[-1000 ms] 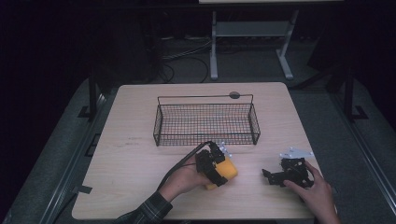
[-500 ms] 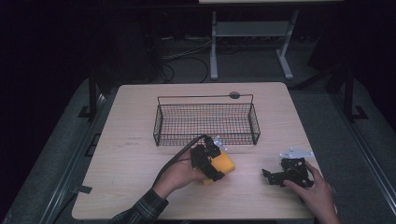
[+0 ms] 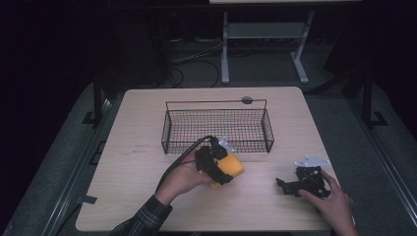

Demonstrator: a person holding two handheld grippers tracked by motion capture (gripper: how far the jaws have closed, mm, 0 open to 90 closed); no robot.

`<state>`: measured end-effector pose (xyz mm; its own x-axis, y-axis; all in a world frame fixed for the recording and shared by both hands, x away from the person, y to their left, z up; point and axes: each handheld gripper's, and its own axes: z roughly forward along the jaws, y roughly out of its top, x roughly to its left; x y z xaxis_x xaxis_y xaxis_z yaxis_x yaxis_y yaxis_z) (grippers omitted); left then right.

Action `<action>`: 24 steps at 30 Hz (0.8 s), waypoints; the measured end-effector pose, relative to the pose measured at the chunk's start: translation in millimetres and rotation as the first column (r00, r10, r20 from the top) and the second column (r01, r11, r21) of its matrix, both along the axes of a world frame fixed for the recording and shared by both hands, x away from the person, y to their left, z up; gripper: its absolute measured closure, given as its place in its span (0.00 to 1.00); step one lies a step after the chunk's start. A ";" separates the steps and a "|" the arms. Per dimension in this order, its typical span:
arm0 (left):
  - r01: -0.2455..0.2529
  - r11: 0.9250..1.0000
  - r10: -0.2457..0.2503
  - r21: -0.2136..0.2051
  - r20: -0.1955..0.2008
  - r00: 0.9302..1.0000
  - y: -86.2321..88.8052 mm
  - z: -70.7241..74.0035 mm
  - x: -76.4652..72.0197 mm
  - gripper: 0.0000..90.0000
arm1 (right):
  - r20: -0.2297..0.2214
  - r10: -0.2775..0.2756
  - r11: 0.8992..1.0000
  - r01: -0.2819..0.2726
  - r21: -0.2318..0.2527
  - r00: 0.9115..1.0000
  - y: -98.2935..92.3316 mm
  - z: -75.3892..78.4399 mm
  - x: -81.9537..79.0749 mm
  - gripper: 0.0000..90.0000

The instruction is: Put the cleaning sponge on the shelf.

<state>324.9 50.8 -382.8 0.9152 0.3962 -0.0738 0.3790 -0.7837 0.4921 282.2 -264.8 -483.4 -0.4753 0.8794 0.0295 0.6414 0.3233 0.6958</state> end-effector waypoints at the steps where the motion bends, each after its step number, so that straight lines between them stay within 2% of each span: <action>1: -0.001 1.000 0.001 -0.002 -0.001 1.000 0.6 1.3 0.3 0.25 | 0.001 0.000 1.000 0.000 0.000 1.000 0.0 -0.1 0.0 0.00; 13: -0.007 1.000 0.007 -0.021 0.011 1.000 7.5 17.3 5.1 0.25 | 0.000 0.000 1.000 0.000 -0.001 1.000 0.0 0.1 -0.1 0.00; 24: -0.014 1.000 0.014 -0.011 0.022 1.000 13.2 25.8 13.0 0.25 | 0.001 -0.001 1.000 0.001 -0.001 1.000 0.0 0.0 -0.1 0.00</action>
